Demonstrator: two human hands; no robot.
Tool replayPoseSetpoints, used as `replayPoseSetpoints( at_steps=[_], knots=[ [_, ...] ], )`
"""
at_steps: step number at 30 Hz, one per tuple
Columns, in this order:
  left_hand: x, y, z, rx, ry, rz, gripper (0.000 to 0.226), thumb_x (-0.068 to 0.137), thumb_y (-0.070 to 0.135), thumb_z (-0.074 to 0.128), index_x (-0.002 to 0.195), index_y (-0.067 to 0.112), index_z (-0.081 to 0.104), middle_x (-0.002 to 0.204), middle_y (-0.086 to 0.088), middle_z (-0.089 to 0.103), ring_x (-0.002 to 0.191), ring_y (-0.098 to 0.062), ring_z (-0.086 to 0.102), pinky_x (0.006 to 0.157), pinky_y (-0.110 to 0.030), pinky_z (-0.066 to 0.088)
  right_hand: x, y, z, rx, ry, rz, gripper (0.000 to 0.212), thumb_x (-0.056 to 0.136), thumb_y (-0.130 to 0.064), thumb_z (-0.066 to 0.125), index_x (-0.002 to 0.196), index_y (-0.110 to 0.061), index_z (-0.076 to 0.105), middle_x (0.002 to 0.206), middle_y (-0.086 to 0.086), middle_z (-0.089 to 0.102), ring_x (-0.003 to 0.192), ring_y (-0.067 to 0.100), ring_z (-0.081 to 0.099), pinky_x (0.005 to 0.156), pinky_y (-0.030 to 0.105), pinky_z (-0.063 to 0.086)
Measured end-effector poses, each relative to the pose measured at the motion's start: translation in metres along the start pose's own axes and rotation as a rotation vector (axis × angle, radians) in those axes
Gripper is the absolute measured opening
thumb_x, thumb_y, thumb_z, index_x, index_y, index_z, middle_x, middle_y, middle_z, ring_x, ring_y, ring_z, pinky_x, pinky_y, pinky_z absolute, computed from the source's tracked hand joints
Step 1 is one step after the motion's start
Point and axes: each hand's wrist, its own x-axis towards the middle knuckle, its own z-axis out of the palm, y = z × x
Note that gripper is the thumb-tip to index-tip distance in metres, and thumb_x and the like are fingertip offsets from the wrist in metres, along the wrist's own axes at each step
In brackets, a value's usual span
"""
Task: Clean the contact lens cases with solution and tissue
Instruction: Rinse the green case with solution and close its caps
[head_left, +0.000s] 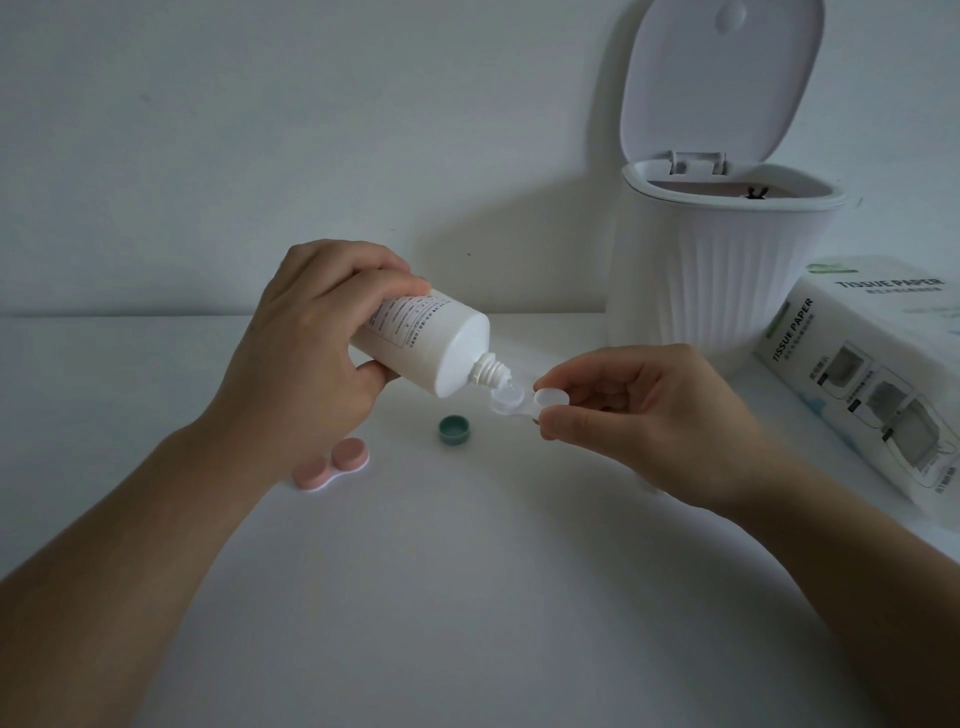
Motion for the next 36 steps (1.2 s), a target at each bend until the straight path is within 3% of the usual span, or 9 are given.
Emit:
replayPoseSetpoints(
  at_steps=[9,13,16,20,23,26,29,36],
  knots=[
    [0.000,0.002,-0.001,-0.023,0.015,-0.021,0.066,0.065,0.004,0.090,0.126,0.012,0.066,0.127,-0.003,0.059,0.120,-0.027,0.048,0.101,-0.033,0.040,0.000,-0.002,-0.001,0.007,0.021,0.012,0.016,0.077,-0.027,0.081,0.093,-0.026,0.079,0.086,-0.003,0.079,0.083,0.018,0.076,0.089,0.048,0.059],
    [-0.001,0.002,-0.002,-0.054,0.000,-0.073,0.069,0.067,0.007,0.092,0.129,0.015,0.064,0.130,0.000,0.058,0.123,-0.024,0.048,0.102,-0.023,0.037,0.000,-0.001,-0.001,0.018,0.013,0.017,0.015,0.078,-0.024,0.081,0.093,-0.025,0.080,0.086,-0.003,0.079,0.084,0.017,0.076,0.089,0.043,0.060],
    [-0.002,0.004,-0.003,-0.104,-0.003,-0.126,0.069,0.068,0.010,0.091,0.130,0.016,0.063,0.130,0.005,0.056,0.122,-0.019,0.047,0.101,-0.009,0.031,0.000,0.000,-0.001,0.012,0.004,0.028,0.018,0.079,-0.025,0.081,0.097,-0.027,0.079,0.088,-0.006,0.079,0.085,0.012,0.076,0.089,0.036,0.061],
    [-0.003,0.003,-0.003,-0.211,0.013,-0.247,0.073,0.065,0.010,0.093,0.130,0.023,0.061,0.126,0.016,0.053,0.118,-0.008,0.047,0.097,-0.003,0.030,0.000,0.004,-0.002,-0.025,-0.018,0.049,0.021,0.077,-0.030,0.080,0.098,-0.032,0.078,0.087,-0.012,0.079,0.084,0.006,0.076,0.080,0.018,0.059],
    [-0.004,0.002,-0.002,-0.332,0.065,-0.349,0.069,0.067,0.018,0.091,0.125,0.038,0.059,0.123,0.020,0.056,0.114,0.003,0.051,0.090,0.001,0.032,0.002,0.007,-0.001,-0.033,-0.033,0.059,0.020,0.077,-0.030,0.081,0.097,-0.033,0.078,0.087,-0.011,0.079,0.082,0.006,0.075,0.071,0.011,0.053],
    [-0.004,-0.002,0.001,-0.452,0.094,-0.480,0.065,0.071,0.026,0.090,0.116,0.058,0.054,0.125,0.025,0.061,0.113,0.013,0.053,0.090,-0.009,0.040,0.002,0.008,0.000,-0.042,-0.040,0.054,0.018,0.078,-0.028,0.082,0.095,-0.034,0.077,0.085,-0.008,0.078,0.076,0.007,0.074,0.066,0.010,0.050],
    [-0.004,-0.008,0.005,-0.586,0.095,-0.594,0.058,0.073,0.028,0.088,0.118,0.048,0.058,0.119,0.028,0.067,0.111,0.007,0.062,0.090,-0.021,0.047,0.002,0.008,0.000,-0.062,-0.055,0.047,0.017,0.077,-0.029,0.082,0.093,-0.033,0.076,0.084,-0.009,0.078,0.077,0.007,0.074,0.068,0.012,0.052],
    [-0.004,-0.015,0.015,-0.712,0.118,-0.746,0.047,0.069,0.040,0.084,0.112,0.034,0.067,0.106,0.024,0.074,0.098,0.006,0.069,0.079,-0.019,0.048,0.001,0.007,0.000,-0.229,-0.125,-0.025,0.013,0.079,-0.027,0.082,0.086,-0.037,0.076,0.080,-0.019,0.071,0.063,-0.004,0.059,0.062,0.009,0.044]
  ],
)
